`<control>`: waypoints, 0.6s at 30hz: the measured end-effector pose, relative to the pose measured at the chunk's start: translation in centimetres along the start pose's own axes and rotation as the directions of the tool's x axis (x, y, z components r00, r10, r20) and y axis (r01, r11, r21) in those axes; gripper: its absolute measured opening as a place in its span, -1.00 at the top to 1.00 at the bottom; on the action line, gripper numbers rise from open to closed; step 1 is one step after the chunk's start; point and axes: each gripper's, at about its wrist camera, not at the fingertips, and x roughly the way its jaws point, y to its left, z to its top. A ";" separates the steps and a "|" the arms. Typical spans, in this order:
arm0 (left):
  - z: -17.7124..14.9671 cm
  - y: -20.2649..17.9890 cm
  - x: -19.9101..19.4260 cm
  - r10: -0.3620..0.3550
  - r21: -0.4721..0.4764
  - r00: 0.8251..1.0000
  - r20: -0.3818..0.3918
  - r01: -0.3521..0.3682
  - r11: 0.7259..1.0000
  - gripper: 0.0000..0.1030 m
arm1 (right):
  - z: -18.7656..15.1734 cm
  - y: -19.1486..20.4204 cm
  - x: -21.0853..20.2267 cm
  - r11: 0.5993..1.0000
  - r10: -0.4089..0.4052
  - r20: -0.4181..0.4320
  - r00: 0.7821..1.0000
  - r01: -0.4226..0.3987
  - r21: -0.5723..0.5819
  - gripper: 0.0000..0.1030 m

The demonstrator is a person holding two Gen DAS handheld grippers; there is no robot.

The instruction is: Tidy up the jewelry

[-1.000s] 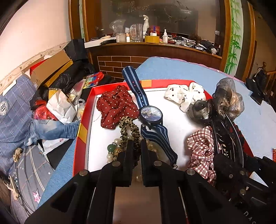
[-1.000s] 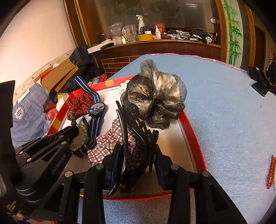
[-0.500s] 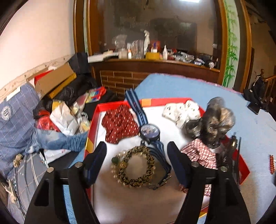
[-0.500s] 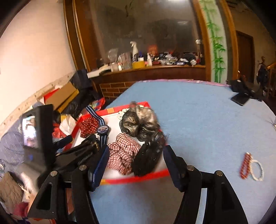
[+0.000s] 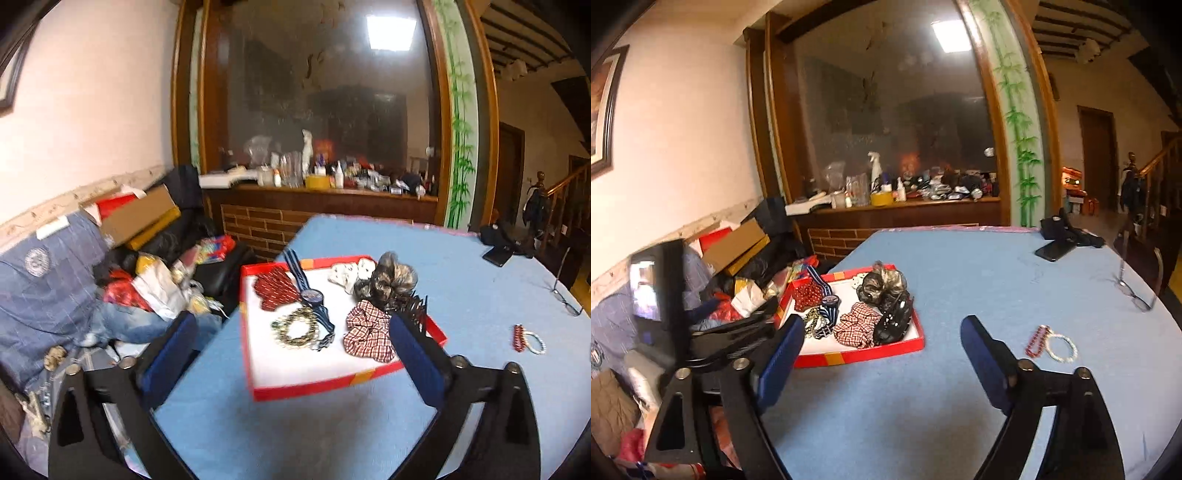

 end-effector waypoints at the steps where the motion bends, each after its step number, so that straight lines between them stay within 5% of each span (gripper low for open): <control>1: -0.2 0.1 -1.3 0.002 0.008 1.000 -0.002 -0.002 1.000 -1.00 | -0.2 -0.1 -0.7 1.000 -0.005 0.006 1.000 0.005 0.012 -0.82; 5: -1.2 0.9 -5.3 0.033 0.061 0.999 0.008 -0.033 0.998 -1.00 | -2.0 -0.2 -3.6 0.996 -0.045 -0.004 0.999 0.045 0.076 -0.84; 10: -3.1 1.1 -6.4 -0.072 0.048 0.992 -0.100 0.077 0.996 -1.00 | -4.3 0.4 -5.2 0.995 -0.083 -0.018 0.996 0.084 0.060 -0.85; 16: -4.1 -0.7 -8.2 0.075 0.171 0.997 0.009 -0.075 0.982 -1.00 | -4.7 0.3 -4.2 0.990 -0.125 -0.047 0.991 0.128 0.055 -0.85; 18: -4.2 -0.5 -8.4 0.055 0.145 0.998 0.014 -0.056 0.988 -1.00 | -4.9 0.2 -3.4 0.990 -0.125 -0.075 0.989 0.129 0.059 -0.85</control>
